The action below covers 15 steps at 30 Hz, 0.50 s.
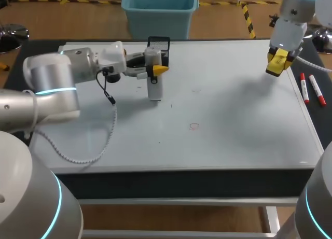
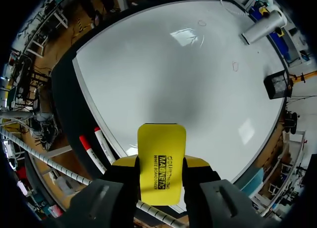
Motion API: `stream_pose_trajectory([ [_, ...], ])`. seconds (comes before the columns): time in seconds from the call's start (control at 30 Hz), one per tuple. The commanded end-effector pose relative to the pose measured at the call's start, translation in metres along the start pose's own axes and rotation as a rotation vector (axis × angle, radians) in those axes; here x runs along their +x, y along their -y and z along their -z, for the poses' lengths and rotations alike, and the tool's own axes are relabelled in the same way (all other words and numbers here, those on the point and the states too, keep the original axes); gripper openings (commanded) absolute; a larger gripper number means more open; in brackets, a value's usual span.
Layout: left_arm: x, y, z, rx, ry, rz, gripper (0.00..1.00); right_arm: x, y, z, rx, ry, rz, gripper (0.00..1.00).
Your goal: Pick up the inspection probe, press it on each red-marked spot on the whiteboard one by one, put down the probe, pick up the eraser, and wipe off all the red marks.
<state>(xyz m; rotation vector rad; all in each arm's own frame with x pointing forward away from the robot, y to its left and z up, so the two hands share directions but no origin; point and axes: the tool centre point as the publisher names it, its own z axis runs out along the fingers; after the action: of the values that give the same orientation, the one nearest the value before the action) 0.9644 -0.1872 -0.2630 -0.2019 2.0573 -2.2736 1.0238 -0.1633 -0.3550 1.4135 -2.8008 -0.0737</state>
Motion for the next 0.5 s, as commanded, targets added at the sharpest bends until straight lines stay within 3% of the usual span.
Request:
stream_pose_trajectory([
  [0.03,-0.004,-0.005,-0.003,0.006,-0.013,-0.001,0.00,0.000,0.001,0.001,0.000,-0.004,0.002,0.00],
  [0.5,-0.004,-0.016,-0.004,0.017,-0.027,-0.005,0.00,0.000,0.001,0.001,0.000,-0.004,0.002,0.00],
])
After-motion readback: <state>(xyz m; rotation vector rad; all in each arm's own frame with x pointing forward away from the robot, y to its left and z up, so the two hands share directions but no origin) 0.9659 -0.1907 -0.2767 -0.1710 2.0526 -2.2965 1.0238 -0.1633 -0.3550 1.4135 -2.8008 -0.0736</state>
